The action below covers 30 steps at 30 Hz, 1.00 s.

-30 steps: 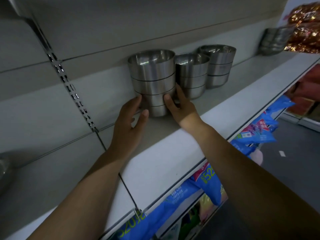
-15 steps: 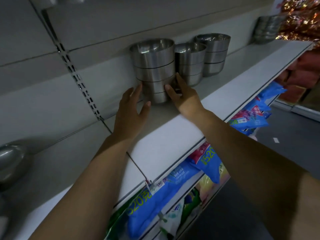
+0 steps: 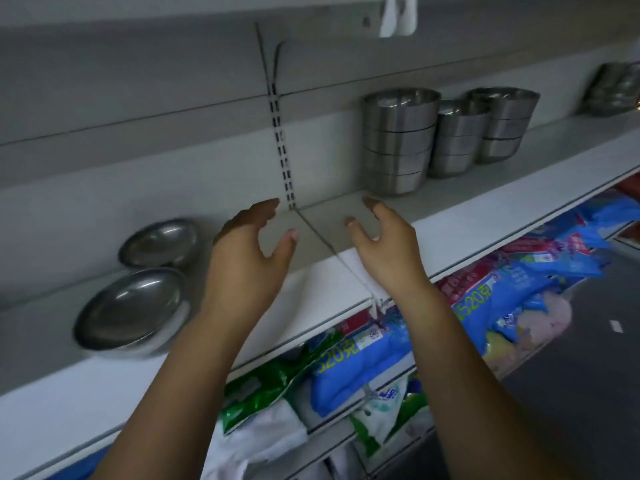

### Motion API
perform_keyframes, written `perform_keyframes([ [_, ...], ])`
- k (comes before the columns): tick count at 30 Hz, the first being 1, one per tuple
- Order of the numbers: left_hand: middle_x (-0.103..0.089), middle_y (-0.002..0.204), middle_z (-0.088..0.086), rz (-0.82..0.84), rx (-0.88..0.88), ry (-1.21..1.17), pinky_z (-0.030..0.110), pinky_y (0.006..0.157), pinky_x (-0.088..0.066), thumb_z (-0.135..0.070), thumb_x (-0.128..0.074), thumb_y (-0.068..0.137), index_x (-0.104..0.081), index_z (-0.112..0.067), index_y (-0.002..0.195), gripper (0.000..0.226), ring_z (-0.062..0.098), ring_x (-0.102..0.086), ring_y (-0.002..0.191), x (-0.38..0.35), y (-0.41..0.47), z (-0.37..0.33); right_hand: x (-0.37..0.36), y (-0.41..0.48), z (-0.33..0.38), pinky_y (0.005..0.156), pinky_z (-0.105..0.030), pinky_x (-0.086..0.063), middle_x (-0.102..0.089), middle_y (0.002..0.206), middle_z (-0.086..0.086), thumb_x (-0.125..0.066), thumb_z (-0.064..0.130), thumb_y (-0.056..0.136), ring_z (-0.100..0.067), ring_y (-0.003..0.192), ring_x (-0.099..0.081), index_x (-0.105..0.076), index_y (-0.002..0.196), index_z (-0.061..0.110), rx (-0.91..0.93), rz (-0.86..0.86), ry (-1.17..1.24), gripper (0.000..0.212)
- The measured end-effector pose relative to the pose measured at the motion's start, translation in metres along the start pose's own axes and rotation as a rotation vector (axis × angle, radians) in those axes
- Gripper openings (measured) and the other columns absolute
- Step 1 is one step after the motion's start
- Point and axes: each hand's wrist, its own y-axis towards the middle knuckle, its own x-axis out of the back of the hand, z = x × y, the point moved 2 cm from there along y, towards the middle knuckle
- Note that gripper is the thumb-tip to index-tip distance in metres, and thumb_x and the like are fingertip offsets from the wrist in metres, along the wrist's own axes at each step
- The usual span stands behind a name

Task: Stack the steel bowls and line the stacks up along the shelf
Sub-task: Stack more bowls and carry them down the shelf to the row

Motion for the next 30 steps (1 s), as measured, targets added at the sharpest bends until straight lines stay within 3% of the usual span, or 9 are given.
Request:
perform_keyframes([
  [5,-0.065,0.113,-0.017,-0.116,-0.006,0.020,0.018,0.095,-0.047,-0.031,-0.077,0.087,-0.070,-0.021,0.123,0.038,0.006,-0.062,0.104,0.094,-0.044,0.034,-0.059,-0.056,0.062,0.110,-0.027,-0.040,-0.060,0.142,0.003,-0.067,0.034,0.096,-0.016,0.129,-0.055,-0.060,0.140,0.018,0.065,0.119,0.092,0.047],
  [7,-0.064,0.105,-0.019,-0.166,0.031,0.047,0.008,0.089,-0.041,-0.030,-0.078,0.085,-0.069,-0.022,0.120,0.036,0.004,-0.057,0.102,0.123,-0.061,0.055,-0.084,-0.077,0.080,0.111,-0.032,-0.043,-0.059,0.144,0.007,-0.067,0.041,0.095,-0.011,0.130,-0.054,-0.059,0.140,0.023,0.066,0.205,0.130,0.050],
  [11,-0.058,0.134,0.000,-0.171,0.155,0.108,0.019,0.100,-0.034,-0.038,-0.077,0.085,-0.056,-0.020,0.136,0.058,0.019,-0.052,0.126,0.157,-0.097,0.096,-0.123,-0.116,0.112,0.108,-0.025,-0.042,-0.058,0.143,0.006,-0.062,0.045,0.097,-0.009,0.131,-0.053,-0.053,0.145,0.023,0.060,0.336,0.161,0.054],
  [16,-0.043,0.154,0.000,-0.052,0.338,-0.034,0.038,0.114,-0.040,-0.050,-0.084,0.074,-0.031,-0.029,0.154,0.098,0.017,-0.044,0.138,0.176,-0.131,0.137,-0.156,-0.148,0.133,0.092,-0.014,-0.051,-0.063,0.097,0.026,-0.061,0.039,0.099,0.008,0.095,-0.063,-0.058,0.131,0.028,0.025,0.345,0.176,0.035],
  [18,-0.039,0.158,0.000,-0.006,0.368,-0.078,0.040,0.117,-0.038,-0.050,-0.087,0.070,-0.024,-0.029,0.156,0.109,0.016,-0.041,0.142,0.181,-0.137,0.151,-0.164,-0.157,0.139,0.093,-0.009,-0.047,-0.064,0.103,0.025,-0.062,0.040,0.098,0.008,0.101,-0.062,-0.055,0.135,0.028,0.015,0.357,0.216,0.039],
  [20,-0.037,0.160,0.000,0.020,0.378,-0.122,0.039,0.118,-0.037,-0.049,-0.090,0.066,-0.019,-0.027,0.158,0.119,0.014,-0.040,0.144,0.185,-0.139,0.163,-0.170,-0.164,0.145,0.100,-0.015,-0.045,-0.067,0.118,0.015,-0.062,0.041,0.099,0.001,0.114,-0.062,-0.051,0.141,0.028,0.014,0.397,0.245,0.045],
  [23,-0.044,0.154,-0.004,0.043,0.380,-0.202,0.030,0.115,-0.038,-0.050,-0.093,0.060,-0.014,-0.025,0.158,0.129,0.010,-0.047,0.137,0.191,-0.134,0.173,-0.177,-0.169,0.154,0.097,-0.012,-0.043,-0.068,0.123,0.013,-0.059,0.043,0.099,0.004,0.114,-0.061,-0.051,0.141,0.030,0.028,0.485,0.238,0.045],
  [27,-0.052,0.142,-0.009,-0.004,0.394,-0.263,0.038,0.112,-0.045,-0.068,-0.084,0.042,-0.014,-0.025,0.158,0.143,0.011,-0.056,0.129,0.195,-0.122,0.189,-0.184,-0.157,0.155,0.084,-0.001,-0.043,-0.068,0.105,0.022,-0.062,0.035,0.099,0.018,0.096,-0.060,-0.063,0.128,0.028,0.064,0.459,0.192,0.030],
  [30,-0.053,0.128,-0.020,-0.066,0.417,-0.331,0.037,0.109,-0.048,-0.061,-0.090,0.043,-0.021,-0.026,0.157,0.138,0.006,-0.060,0.121,0.196,-0.121,0.198,-0.183,-0.129,0.148,0.081,-0.014,-0.049,-0.067,0.102,0.019,-0.064,0.028,0.098,0.008,0.089,-0.064,-0.066,0.119,0.028,0.073,0.323,0.126,0.021],
])
